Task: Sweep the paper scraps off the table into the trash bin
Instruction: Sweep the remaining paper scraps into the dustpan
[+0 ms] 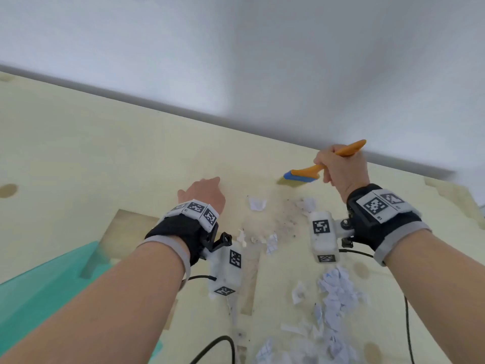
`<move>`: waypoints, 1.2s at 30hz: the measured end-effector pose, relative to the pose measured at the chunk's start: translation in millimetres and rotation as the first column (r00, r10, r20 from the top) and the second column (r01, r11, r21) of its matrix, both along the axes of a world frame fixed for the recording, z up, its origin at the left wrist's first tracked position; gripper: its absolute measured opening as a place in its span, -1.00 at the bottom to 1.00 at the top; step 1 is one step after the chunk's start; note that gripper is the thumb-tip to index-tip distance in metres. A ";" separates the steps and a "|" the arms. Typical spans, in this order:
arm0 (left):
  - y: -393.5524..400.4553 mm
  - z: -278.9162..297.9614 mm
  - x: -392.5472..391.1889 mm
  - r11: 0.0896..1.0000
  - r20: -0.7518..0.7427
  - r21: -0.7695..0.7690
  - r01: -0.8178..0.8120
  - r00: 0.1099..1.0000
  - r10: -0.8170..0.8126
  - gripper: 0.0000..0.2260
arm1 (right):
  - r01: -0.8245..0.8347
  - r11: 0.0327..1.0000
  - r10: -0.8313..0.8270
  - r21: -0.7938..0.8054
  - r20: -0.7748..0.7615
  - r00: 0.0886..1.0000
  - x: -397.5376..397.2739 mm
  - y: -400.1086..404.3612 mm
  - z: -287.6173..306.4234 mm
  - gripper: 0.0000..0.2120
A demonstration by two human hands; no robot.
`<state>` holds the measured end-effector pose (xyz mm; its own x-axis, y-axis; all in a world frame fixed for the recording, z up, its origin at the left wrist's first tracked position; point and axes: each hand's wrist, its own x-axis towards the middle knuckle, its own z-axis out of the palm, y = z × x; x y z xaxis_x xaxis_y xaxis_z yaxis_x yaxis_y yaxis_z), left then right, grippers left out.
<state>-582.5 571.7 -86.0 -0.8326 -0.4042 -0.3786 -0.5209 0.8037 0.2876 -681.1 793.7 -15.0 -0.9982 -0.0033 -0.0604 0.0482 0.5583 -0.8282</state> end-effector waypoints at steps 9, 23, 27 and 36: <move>-0.4 0.2 -0.3 1.000 0.019 0.018 -0.005 1.000 0.005 -0.59 | -0.177 0.979 0.164 0.100 0.119 0.979 4.6 -45.4 -22.3 -0.89; 2.9 0.7 1.0 0.998 0.014 0.041 -0.039 0.999 0.039 -0.58 | -0.160 0.966 0.116 0.205 0.211 0.971 -7.6 -32.6 -12.3 -0.82; 3.7 -3.4 2.2 0.999 0.002 0.031 -0.031 1.000 0.031 -0.56 | -0.097 0.990 0.082 0.105 0.140 0.987 -15.6 -20.5 7.3 -0.84; 3.3 -1.9 1.8 0.999 0.016 0.044 -0.029 0.999 0.028 -0.55 | -0.191 0.968 0.166 0.160 0.157 0.974 18.8 -23.1 -15.3 -0.85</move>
<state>-580.7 575.0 -87.9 -0.8148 -0.4102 -0.4097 -0.5482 0.7750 0.3144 -662.3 770.7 -30.3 -0.9636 -0.1578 -0.2158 0.0439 0.7027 -0.7101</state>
